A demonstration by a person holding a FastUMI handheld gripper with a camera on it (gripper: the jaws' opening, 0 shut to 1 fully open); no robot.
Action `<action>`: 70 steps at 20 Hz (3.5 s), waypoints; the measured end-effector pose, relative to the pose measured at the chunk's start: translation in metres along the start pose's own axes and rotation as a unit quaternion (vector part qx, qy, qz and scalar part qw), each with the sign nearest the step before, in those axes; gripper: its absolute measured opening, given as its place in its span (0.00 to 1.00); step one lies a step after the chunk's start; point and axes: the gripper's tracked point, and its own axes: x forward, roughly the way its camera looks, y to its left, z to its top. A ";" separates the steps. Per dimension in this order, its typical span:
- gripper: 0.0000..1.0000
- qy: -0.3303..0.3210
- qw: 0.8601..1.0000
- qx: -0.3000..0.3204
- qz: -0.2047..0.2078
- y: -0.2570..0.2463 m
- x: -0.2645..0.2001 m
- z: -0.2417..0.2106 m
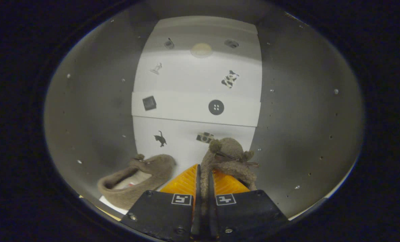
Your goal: Open the shoe cabinet door, grab the shoes and put them into the shoe cabinet, then close the shoe cabinet door.
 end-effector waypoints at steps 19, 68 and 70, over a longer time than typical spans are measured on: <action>0.65 0.015 1.000 0.017 0.017 0.027 0.024 -0.026; 1.00 -0.082 0.996 0.008 0.015 -0.275 -0.559 -0.108; 1.00 -0.083 0.996 -0.010 0.007 -0.302 -0.542 -0.105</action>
